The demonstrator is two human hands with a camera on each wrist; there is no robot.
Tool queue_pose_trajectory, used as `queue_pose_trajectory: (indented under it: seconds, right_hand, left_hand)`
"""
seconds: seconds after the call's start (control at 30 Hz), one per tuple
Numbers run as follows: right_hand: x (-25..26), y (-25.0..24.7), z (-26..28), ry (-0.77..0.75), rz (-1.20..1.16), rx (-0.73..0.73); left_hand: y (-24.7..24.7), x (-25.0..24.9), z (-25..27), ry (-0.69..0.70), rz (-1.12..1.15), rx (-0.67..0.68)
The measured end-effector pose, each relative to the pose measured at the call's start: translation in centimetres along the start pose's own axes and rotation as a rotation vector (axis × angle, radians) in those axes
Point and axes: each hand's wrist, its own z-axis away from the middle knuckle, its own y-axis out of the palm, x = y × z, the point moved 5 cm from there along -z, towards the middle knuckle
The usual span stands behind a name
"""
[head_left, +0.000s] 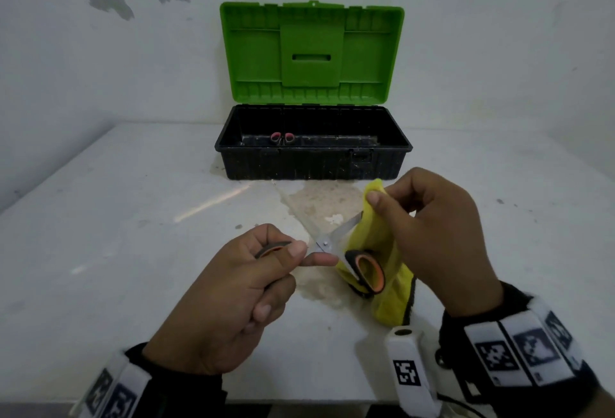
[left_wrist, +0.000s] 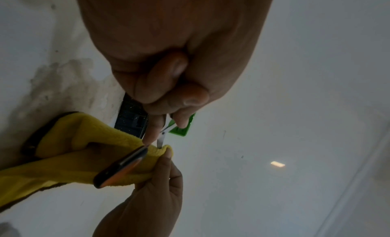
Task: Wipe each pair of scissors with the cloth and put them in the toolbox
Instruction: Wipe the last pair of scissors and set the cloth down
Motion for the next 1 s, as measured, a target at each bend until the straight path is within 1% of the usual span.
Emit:
queue_pose_trajectory:
  seconds: [0.1,0.2,0.27,0.43,0.57,0.73,0.9,1.0]
  right_hand:
    - [-1.4,-0.9,-0.5,0.066,-0.014,-0.035]
    - [-2.7,-2.2,-0.5,0.130,-0.087,-0.059]
    - [-3.4,-2.9,-0.5,0.161,-0.119,-0.047]
    - [-4.7,-3.8,-0.3,0.205,-0.096,0.034]
    - [-4.5,-3.7,-0.4,0.199,-0.081,0.083]
    - [-2.0,-2.6,-0.3,0.127,-0.105,0.174]
    - [2.7,-1.5,1.5,-0.092,-0.106,0.261]
    - [4.5,-0.9,2.7,-0.205,-0.114,0.310]
  left_hand:
    - [-0.7,-0.6,-0.1,0.047,-0.001,-0.075]
    - [-2.3,-1.5,-0.5,0.120,0.008,-0.214]
    - [-3.2,-2.0,-0.6,0.168,-0.014,-0.286]
    - [-3.5,-2.5,-0.4,0.272,-0.064,-0.331]
    - [-2.9,-2.5,-0.2,0.320,-0.176,-0.389]
    - [-1.6,-2.4,-0.7,0.370,-0.270,-0.363]
    - [-0.8,-1.8,-1.1,0.447,-0.427,-0.412]
    - [-0.7,-1.6,-1.4,0.486,-0.502,-0.459]
